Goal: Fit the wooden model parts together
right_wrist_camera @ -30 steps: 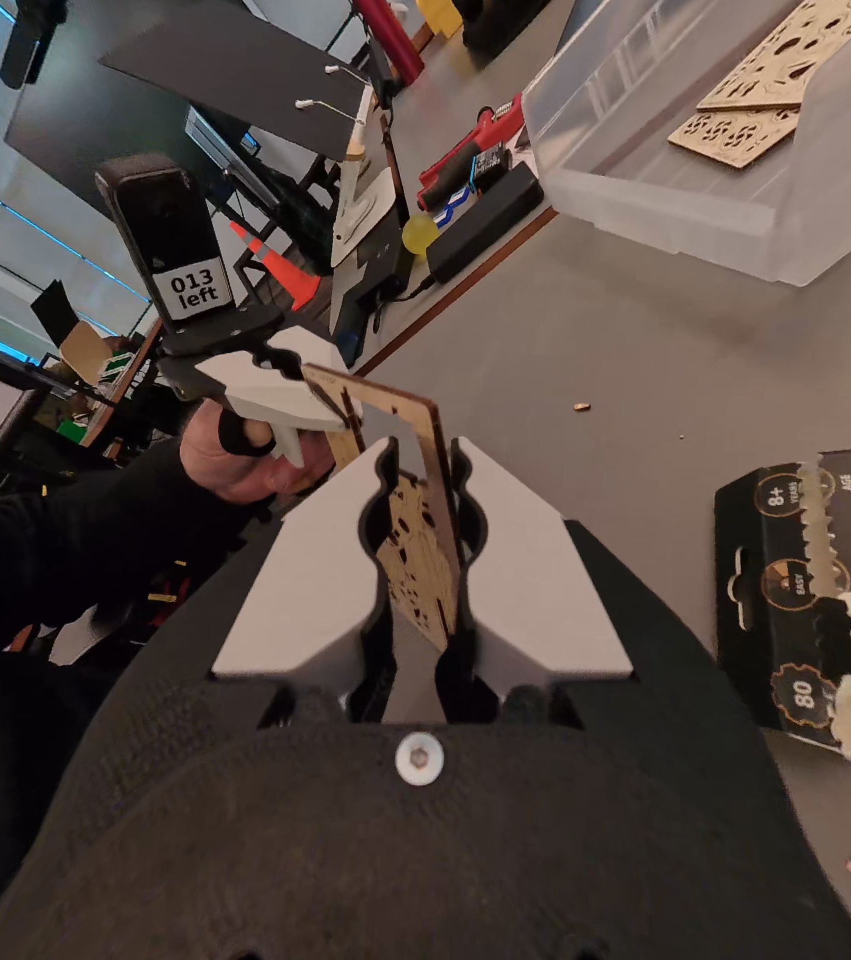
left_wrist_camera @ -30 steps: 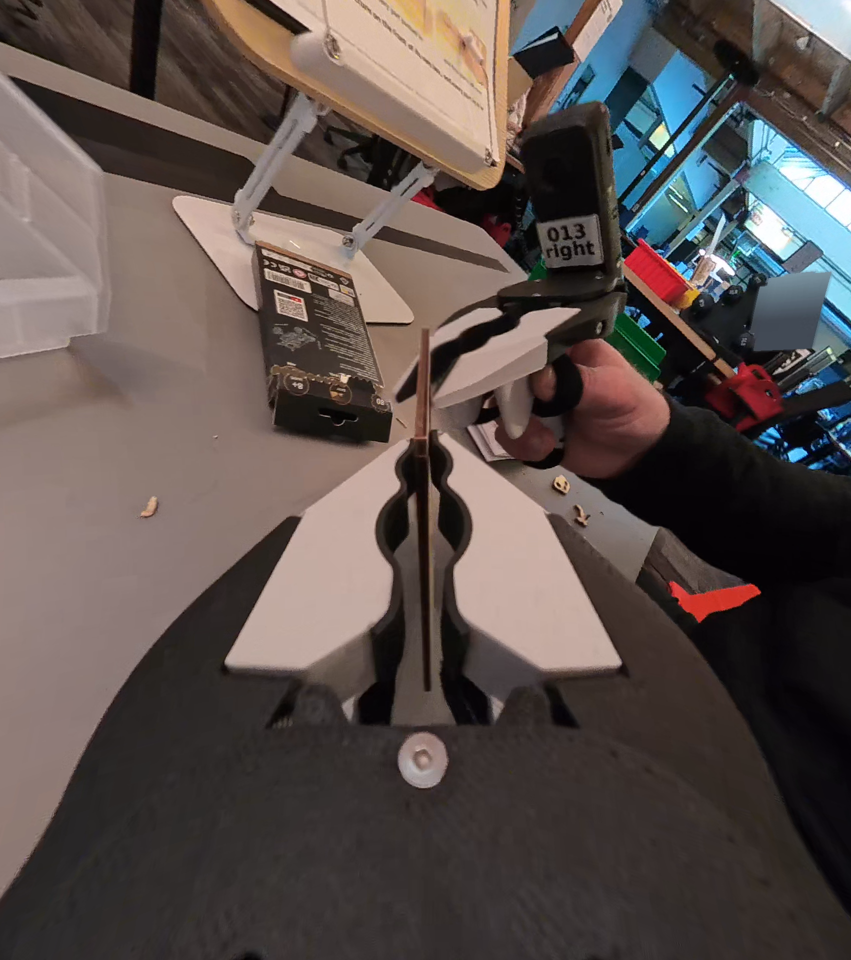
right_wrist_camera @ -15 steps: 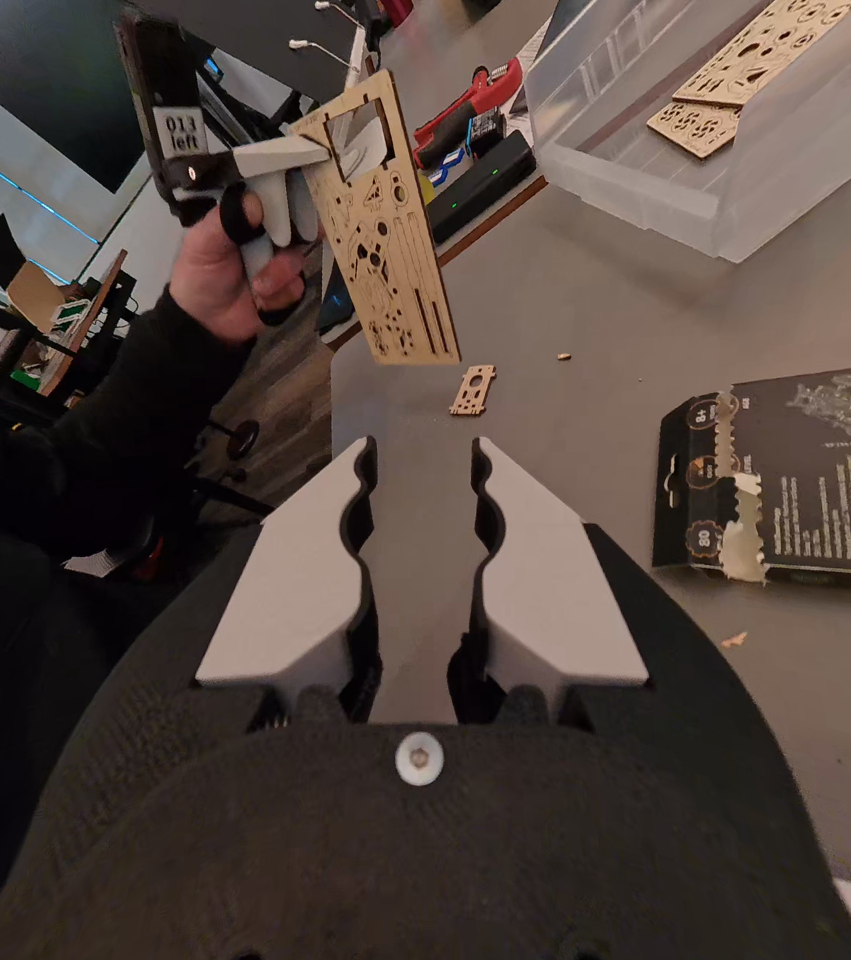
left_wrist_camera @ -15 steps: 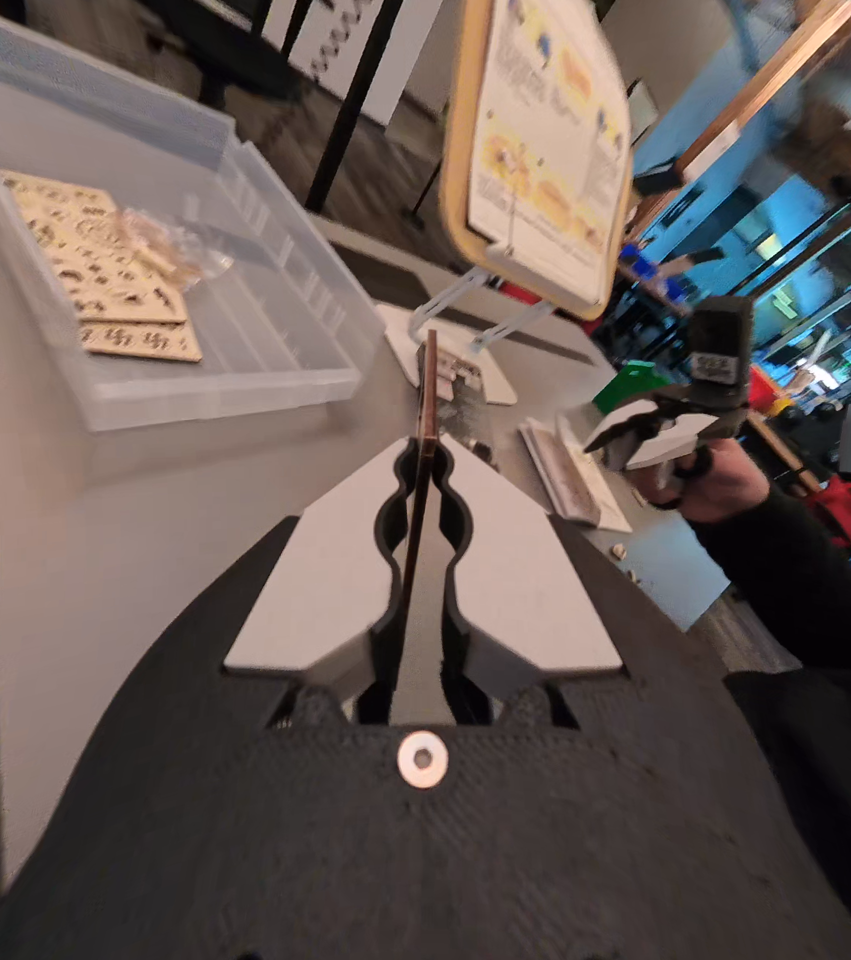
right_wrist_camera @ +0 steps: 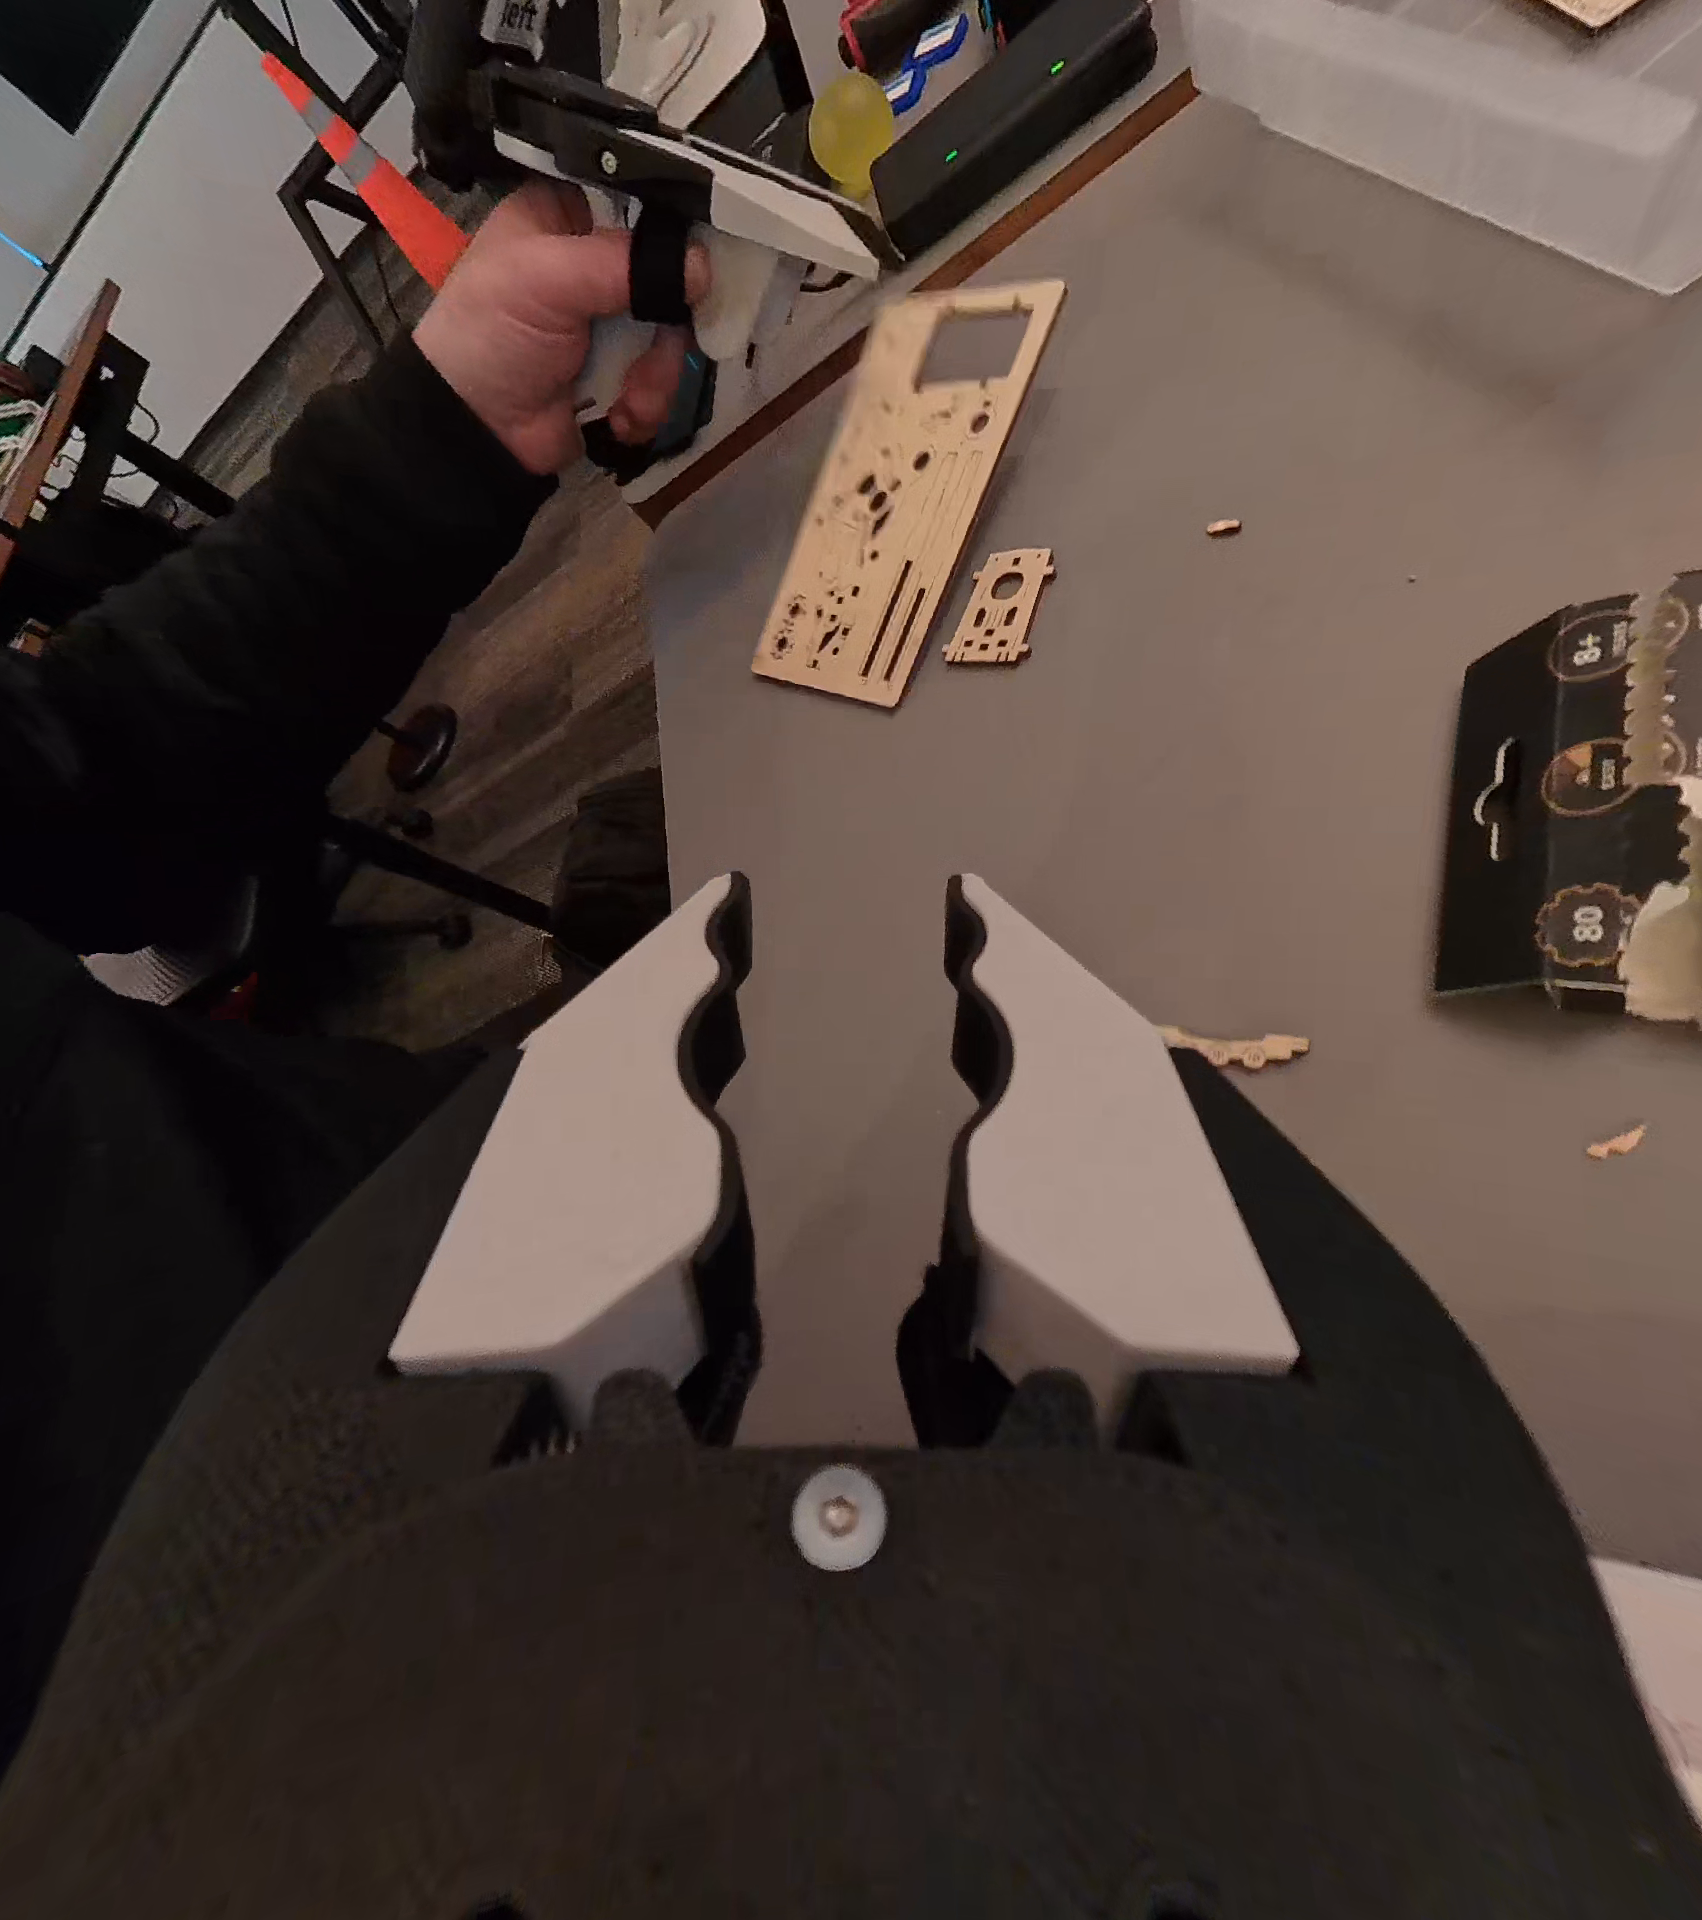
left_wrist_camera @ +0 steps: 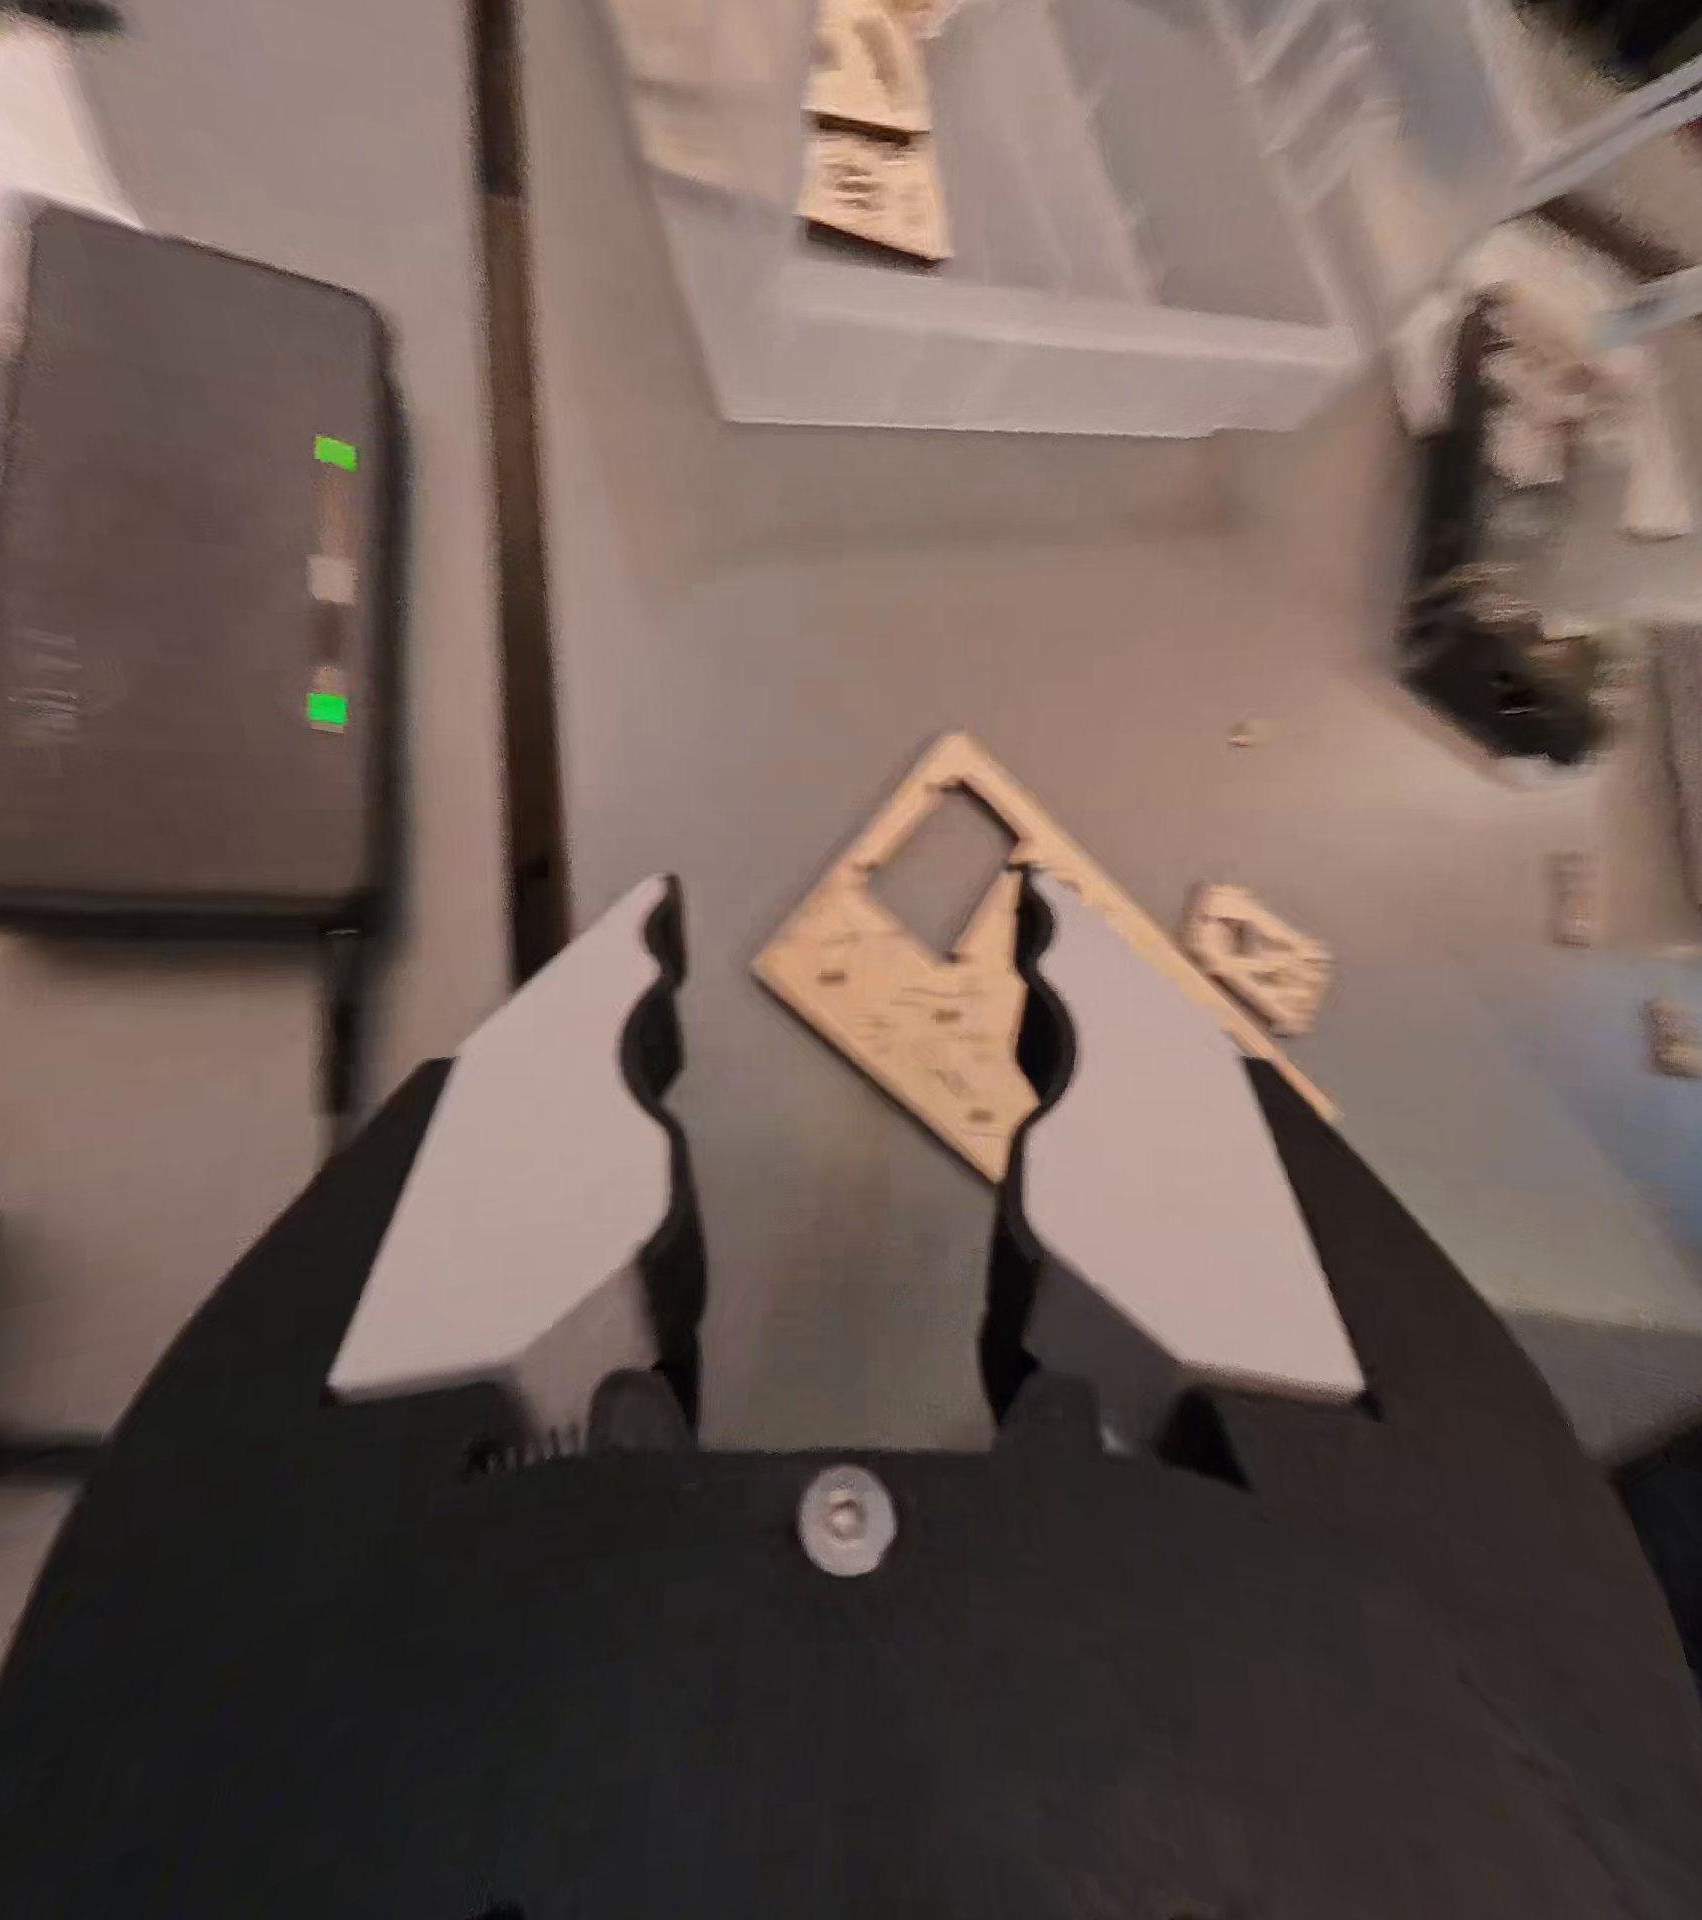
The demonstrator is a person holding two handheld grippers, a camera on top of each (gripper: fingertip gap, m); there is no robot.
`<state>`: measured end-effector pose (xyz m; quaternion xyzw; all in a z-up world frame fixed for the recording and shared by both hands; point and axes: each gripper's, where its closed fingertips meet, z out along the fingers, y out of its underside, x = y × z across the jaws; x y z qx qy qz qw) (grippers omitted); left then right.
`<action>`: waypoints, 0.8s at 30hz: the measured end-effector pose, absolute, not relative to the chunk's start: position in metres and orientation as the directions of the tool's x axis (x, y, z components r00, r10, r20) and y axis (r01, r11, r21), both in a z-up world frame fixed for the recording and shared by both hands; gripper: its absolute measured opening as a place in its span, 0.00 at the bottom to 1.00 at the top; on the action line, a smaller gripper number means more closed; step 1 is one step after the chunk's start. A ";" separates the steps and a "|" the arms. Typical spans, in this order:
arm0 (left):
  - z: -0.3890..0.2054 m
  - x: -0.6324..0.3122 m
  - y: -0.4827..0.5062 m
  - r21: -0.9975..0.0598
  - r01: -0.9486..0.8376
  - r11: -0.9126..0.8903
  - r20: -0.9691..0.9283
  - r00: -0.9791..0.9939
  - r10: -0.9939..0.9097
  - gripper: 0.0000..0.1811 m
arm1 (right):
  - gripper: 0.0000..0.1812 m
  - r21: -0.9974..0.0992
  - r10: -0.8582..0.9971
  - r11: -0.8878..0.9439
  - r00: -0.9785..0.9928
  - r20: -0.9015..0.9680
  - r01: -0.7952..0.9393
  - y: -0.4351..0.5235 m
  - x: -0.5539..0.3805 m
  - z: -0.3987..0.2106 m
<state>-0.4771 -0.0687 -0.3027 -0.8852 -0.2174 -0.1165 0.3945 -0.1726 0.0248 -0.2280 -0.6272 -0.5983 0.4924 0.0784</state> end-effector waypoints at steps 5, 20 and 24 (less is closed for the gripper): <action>-0.269 -0.448 -0.046 -0.708 -0.046 -0.705 -0.212 0.966 0.149 0.38 | 0.19 -0.687 0.831 -0.307 -0.166 -0.531 0.658 0.028 -0.149 -0.226; -0.350 -0.318 -0.004 -0.432 -0.190 -0.882 0.020 0.975 -0.220 0.25 | 0.19 -0.711 0.843 -0.426 -0.039 -0.536 0.559 0.039 -0.058 -0.214; -0.344 -0.280 -0.002 -0.456 -0.108 -0.883 0.142 0.971 -0.192 0.25 | 0.19 -0.717 0.844 -0.457 0.001 -0.537 0.526 0.046 -0.032 -0.210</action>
